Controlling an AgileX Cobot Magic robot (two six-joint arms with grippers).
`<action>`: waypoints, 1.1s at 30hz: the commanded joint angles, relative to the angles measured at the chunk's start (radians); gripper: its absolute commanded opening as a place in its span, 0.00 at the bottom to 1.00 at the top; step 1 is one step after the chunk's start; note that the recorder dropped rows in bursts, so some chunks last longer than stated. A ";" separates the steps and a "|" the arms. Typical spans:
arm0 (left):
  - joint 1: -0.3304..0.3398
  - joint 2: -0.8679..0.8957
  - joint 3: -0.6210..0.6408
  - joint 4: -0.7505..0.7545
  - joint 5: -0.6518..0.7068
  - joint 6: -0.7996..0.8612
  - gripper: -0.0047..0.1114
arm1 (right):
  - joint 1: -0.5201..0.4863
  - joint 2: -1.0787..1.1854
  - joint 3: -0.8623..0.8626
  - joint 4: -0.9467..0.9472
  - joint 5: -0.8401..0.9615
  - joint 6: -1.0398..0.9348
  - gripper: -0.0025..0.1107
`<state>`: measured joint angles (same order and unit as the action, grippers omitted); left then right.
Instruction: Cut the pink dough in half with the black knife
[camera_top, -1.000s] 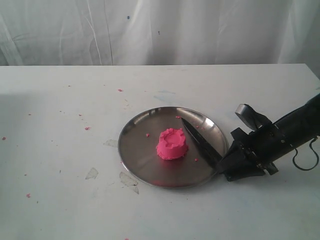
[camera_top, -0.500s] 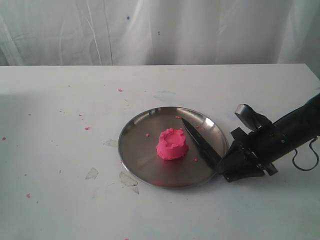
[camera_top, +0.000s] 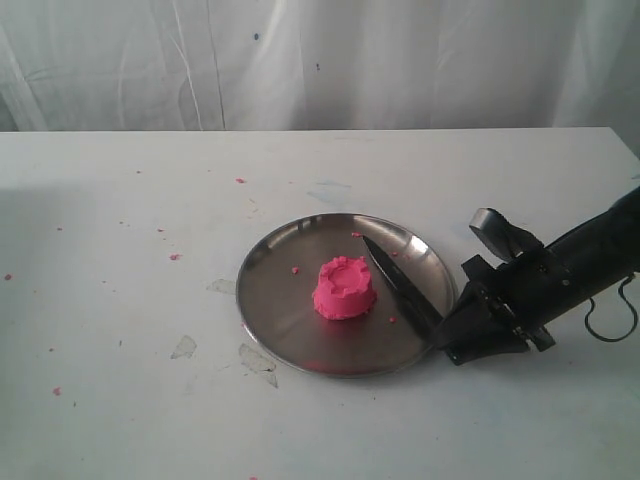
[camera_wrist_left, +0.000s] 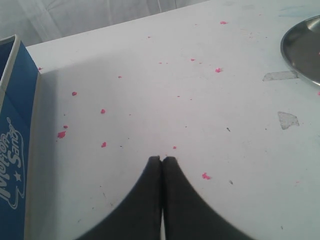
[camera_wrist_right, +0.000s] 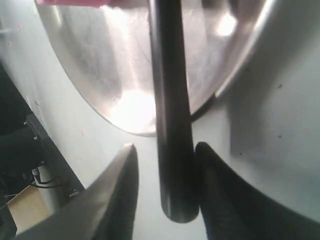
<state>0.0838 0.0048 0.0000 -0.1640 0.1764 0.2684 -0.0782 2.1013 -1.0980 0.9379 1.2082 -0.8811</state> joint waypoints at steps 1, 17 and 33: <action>-0.007 -0.005 0.000 -0.006 -0.004 -0.002 0.04 | 0.001 -0.004 0.009 -0.001 0.013 -0.005 0.27; -0.007 -0.005 0.000 -0.006 -0.004 -0.002 0.04 | 0.001 -0.004 0.025 -0.026 -0.039 -0.005 0.02; -0.007 -0.005 0.000 -0.006 -0.004 -0.002 0.04 | 0.001 -0.126 0.011 0.011 -0.045 -0.010 0.02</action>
<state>0.0838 0.0048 0.0000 -0.1640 0.1764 0.2684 -0.0782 2.0180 -1.0801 0.9338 1.1584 -0.8811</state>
